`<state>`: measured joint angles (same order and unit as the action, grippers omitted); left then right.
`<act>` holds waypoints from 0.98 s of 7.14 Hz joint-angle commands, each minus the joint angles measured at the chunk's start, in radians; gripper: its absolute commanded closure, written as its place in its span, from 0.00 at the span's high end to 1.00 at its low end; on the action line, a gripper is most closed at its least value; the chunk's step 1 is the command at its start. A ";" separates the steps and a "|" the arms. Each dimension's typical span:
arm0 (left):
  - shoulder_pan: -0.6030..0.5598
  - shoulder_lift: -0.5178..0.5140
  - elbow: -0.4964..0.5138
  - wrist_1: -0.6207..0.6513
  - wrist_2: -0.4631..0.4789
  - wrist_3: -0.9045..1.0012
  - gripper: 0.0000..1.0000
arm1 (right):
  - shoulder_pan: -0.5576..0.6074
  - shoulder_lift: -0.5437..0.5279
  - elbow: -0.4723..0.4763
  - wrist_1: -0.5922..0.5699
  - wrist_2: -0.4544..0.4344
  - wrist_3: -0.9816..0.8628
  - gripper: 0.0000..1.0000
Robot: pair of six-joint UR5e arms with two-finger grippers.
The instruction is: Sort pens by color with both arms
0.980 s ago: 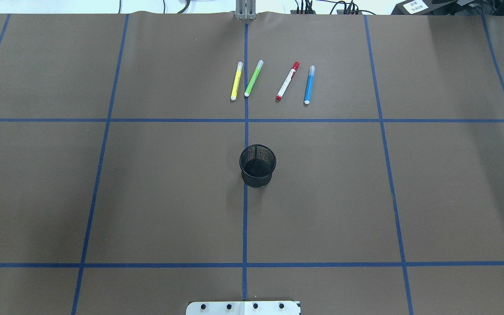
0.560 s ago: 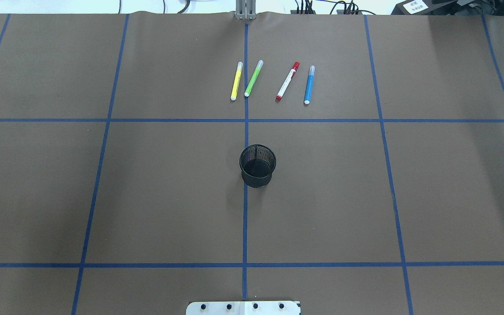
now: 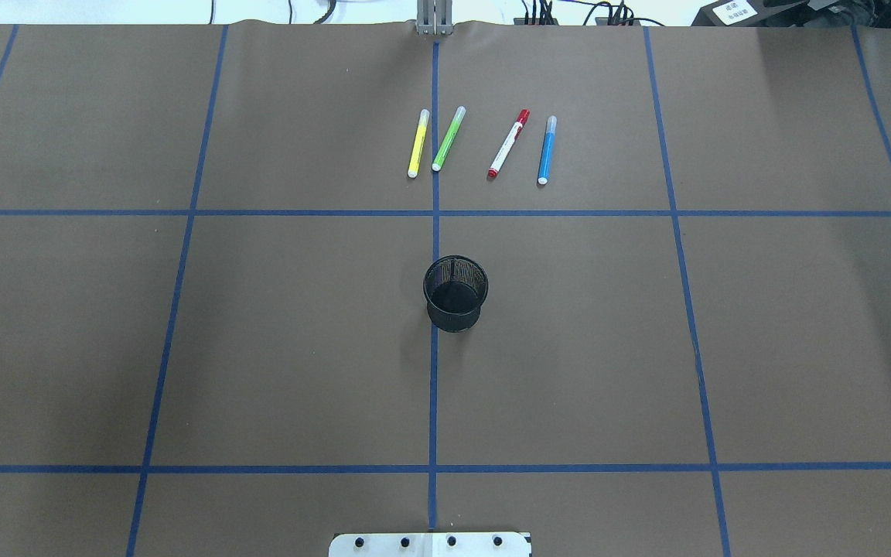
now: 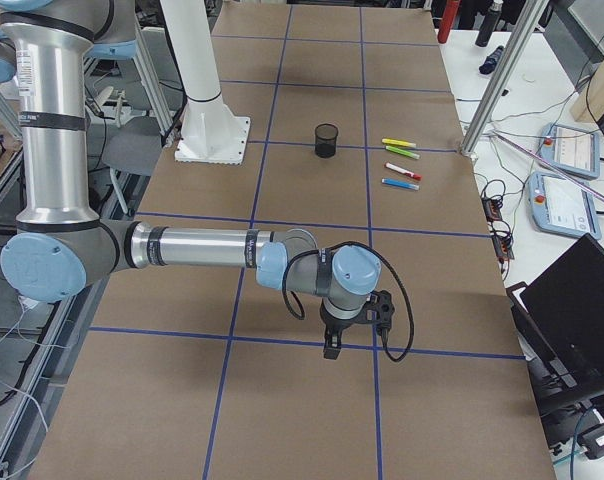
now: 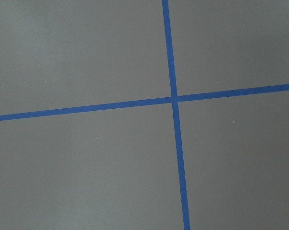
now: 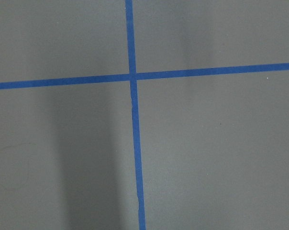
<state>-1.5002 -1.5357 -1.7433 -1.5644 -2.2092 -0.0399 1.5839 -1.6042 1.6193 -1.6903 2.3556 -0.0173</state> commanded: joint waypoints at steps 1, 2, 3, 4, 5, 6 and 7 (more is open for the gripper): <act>0.000 0.011 -0.013 -0.003 0.003 0.000 1.00 | -0.001 -0.011 0.031 0.011 0.001 0.002 1.00; 0.000 0.011 -0.013 -0.006 0.008 0.002 1.00 | -0.001 -0.016 0.059 0.008 0.001 0.014 1.00; 0.002 0.011 -0.013 -0.008 0.009 0.005 1.00 | -0.001 -0.016 0.062 0.008 -0.002 0.014 1.00; 0.002 0.011 -0.013 -0.009 0.010 0.006 1.00 | -0.001 -0.016 0.062 0.009 -0.004 0.014 1.00; 0.000 0.011 -0.013 -0.009 0.008 0.005 1.00 | -0.001 -0.016 0.062 0.009 -0.007 0.014 1.00; 0.002 0.011 -0.012 -0.009 0.009 0.006 1.00 | -0.001 -0.016 0.062 0.011 -0.007 0.014 1.00; 0.000 0.009 -0.013 -0.009 0.008 0.005 1.00 | -0.001 -0.016 0.062 0.011 -0.009 0.014 1.00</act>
<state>-1.4994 -1.5250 -1.7560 -1.5737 -2.2004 -0.0346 1.5831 -1.6198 1.6809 -1.6803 2.3486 -0.0031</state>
